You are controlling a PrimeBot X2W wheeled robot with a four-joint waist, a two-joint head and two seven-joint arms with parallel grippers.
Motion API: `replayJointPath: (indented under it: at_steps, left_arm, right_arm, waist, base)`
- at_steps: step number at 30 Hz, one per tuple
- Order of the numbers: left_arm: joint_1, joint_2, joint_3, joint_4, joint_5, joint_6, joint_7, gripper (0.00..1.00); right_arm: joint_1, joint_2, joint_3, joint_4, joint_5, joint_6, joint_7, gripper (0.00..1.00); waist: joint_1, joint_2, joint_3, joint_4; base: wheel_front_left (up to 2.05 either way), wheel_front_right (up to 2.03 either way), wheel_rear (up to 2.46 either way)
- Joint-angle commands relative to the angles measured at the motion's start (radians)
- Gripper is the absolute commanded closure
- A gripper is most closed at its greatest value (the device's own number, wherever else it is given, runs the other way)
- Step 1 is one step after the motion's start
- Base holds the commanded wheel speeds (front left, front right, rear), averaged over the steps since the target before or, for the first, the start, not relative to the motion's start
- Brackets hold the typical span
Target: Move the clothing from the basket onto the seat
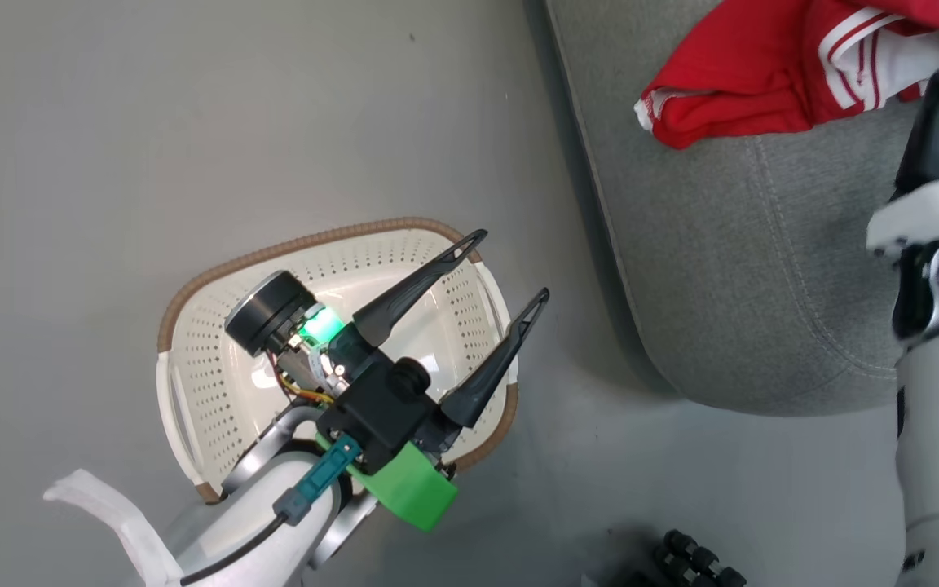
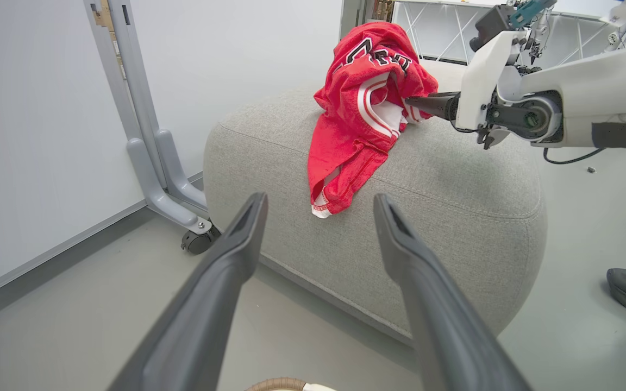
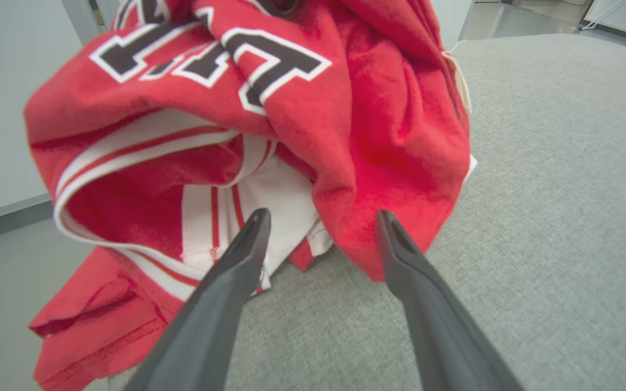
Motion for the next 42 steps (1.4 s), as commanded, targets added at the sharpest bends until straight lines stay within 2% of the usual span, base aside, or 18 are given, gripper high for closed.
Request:
replayJointPath:
  at_steps: [1, 12, 19, 23, 27, 32, 37, 42]
  left_arm:
    - [0.022, -0.005, 0.005, 0.01, -0.013, 0.011, -0.011, 0.0]
    - [0.134, -0.033, 0.097, 0.076, -0.091, 0.12, -0.083, 0.0]
    - [0.189, -0.05, 0.201, 0.11, -0.132, 0.186, -0.107, 0.0]
    - [0.212, -0.057, 0.275, 0.106, -0.139, 0.208, -0.108, 0.0]
    - [0.247, -0.067, 0.356, 0.109, -0.137, 0.22, -0.108, 0.0]
    - [0.302, -0.077, 0.446, 0.131, -0.138, 0.21, -0.108, 0.0]
    - [0.364, -0.091, 0.52, 0.151, -0.128, 0.191, -0.107, 0.0]
    - [0.428, -0.108, 0.554, 0.174, -0.113, 0.167, -0.107, 0.0]
  right_arm:
    - [0.046, 0.009, 0.006, -0.025, -0.01, 0.0, -0.003, 0.0]
    - [0.332, 0.064, 0.153, -0.288, -0.009, 0.0, -0.003, 0.0]
    - [0.448, 0.069, 0.264, -0.437, -0.007, 0.0, 0.005, 0.0]
    - [0.501, 0.069, 0.311, -0.52, 0.003, 0.0, 0.034, 0.0]
    - [0.55, 0.069, 0.334, -0.591, 0.011, 0.0, 0.072, 0.0]
    - [0.613, 0.069, 0.339, -0.66, 0.01, 0.0, 0.112, 0.0]
    - [0.677, 0.069, 0.349, -0.705, 0.014, 0.0, 0.144, 0.0]
    - [0.737, 0.069, 0.355, -0.735, 0.021, 0.0, 0.17, 0.0]
  waist:
    - [-0.0001, 0.0, -0.06, -0.003]
    - [-0.0001, 0.0, -0.228, 0.055]
    - [-0.0001, 0.0, -0.302, 0.145]
    - [-0.0001, 0.0, -0.33, 0.198]
    - [-0.0001, 0.0, -0.353, 0.247]
    - [-0.0001, 0.0, -0.384, 0.29]
    - [-0.0001, 0.0, -0.425, 0.302]
    - [-0.0001, 0.0, -0.47, 0.297]
  base:
    - [0.0, 0.0, 0.0]
    - [0.0, 0.0, 0.0]
    - [0.0, 0.0, 0.0]
    - [0.0, 0.0, 0.0]
    - [0.0, 0.0, 0.0]
    - [0.0, 0.0, 0.0]
    - [0.0, 0.0, 0.0]
    - [0.0, 0.0, 0.0]
